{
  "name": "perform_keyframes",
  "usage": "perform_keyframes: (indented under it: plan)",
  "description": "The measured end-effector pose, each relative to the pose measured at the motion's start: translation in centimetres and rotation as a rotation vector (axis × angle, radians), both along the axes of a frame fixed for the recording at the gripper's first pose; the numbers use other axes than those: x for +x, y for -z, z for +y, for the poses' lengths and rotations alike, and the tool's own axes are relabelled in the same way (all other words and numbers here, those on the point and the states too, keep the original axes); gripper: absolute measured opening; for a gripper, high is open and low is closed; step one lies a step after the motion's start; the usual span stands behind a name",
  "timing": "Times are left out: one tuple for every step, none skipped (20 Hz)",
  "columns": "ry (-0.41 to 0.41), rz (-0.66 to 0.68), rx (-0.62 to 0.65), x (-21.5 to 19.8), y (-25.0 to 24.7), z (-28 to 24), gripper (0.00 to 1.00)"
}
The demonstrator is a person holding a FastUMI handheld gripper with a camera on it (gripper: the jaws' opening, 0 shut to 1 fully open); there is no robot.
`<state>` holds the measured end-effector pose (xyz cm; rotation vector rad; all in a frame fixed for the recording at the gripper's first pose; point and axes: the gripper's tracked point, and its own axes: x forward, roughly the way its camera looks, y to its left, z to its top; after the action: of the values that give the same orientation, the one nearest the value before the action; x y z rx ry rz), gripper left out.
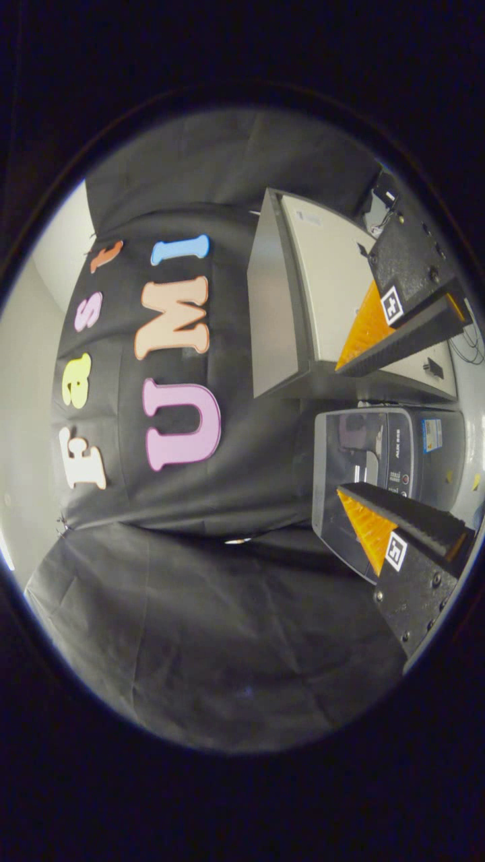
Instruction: Put the clothes into the washing machine and then close the washing machine lid.
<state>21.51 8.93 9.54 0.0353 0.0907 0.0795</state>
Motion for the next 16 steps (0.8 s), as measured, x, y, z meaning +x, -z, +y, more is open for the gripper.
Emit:
perform_keyframes:
  plan:
    - [0.011, -0.008, 0.01, -0.6, -0.3, -0.7, 0.95]
    - [0.025, -0.038, 0.023, -1.4, -1.3, -1.5, 0.95]
    - [0.036, -0.065, 0.031, -2.2, -2.1, -2.2, 0.95]
    - [0.041, -0.09, 0.034, -2.9, -2.8, -3.0, 0.95]
    - [0.045, -0.109, 0.027, -3.0, -3.3, -3.6, 0.95]
    - [0.059, -0.127, 0.023, -3.6, -3.7, -4.6, 0.95]
    - [0.081, -0.142, 0.024, -3.9, -4.0, -6.1, 0.95]
    - [0.107, -0.146, 0.032, -4.3, -3.9, -7.3, 0.95]
    - [0.115, -0.159, 0.041, -4.3, -3.9, -8.0, 0.95]
    - [0.116, -0.158, 0.043, -4.6, -3.6, -8.5, 0.96]
    - [0.128, -0.161, 0.041, -4.9, -3.4, -9.2, 0.96]
    - [0.133, -0.154, 0.038, -5.2, -3.2, -9.8, 0.97]
    - [0.128, -0.155, 0.033, -5.3, -2.9, -10.1, 0.97]
    - [0.109, -0.148, 0.024, -5.5, -2.5, -9.9, 0.97]
    - [0.092, -0.15, 0.005, -5.5, -2.2, -9.8, 0.97]
    - [0.075, -0.143, -0.019, -5.6, -1.8, -9.6, 0.97]
